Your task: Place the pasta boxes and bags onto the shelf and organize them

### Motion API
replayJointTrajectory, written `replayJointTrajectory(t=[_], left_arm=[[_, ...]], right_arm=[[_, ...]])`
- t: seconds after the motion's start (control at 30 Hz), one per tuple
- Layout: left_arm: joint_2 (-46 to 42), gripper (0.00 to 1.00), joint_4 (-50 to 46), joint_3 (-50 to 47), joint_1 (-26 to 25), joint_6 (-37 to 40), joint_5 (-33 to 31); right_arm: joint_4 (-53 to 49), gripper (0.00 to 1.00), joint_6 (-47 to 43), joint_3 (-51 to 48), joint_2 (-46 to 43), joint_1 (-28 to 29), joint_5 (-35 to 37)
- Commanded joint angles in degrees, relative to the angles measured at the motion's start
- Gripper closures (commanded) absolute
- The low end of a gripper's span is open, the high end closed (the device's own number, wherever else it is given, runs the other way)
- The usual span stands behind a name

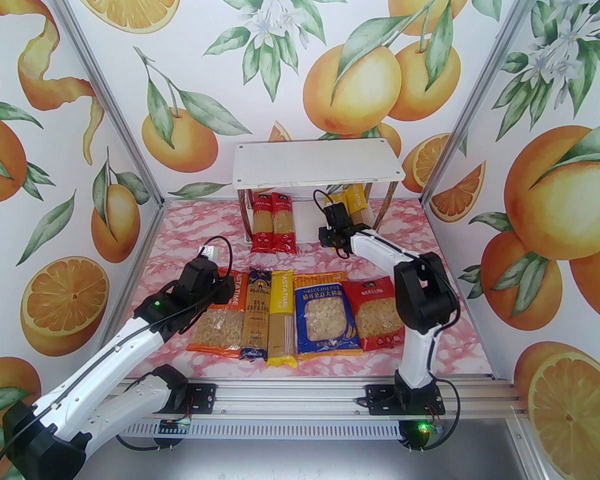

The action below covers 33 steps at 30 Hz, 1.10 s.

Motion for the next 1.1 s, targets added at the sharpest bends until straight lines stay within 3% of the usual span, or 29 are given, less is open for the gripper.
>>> replayJointTrajectory(t=[0.0,0.2,0.77,1.07], left_arm=[[-0.9,0.51,-1.4,2.4,0.5,0.8,-0.9],[-0.5,0.51,-1.5,2.7,0.7,1.0,-0.9],[-1.6,0.5,-2.5,2.7,1.0,1.3,-1.5],[-1.4,0.5,-2.1,2.4,1.1,1.2,-1.1]], right_arm=[[-0.8,0.72,0.4,3.3,2.5,0.2,0.6],[-4.7,0.62,-0.7,9.6,6.9,0.1,2.6],[-13.6,0.63,0.5,19.2,14.0,-3.9,2.0],[-14.3,0.62,0.3,19.4,14.1,-5.1,1.1]])
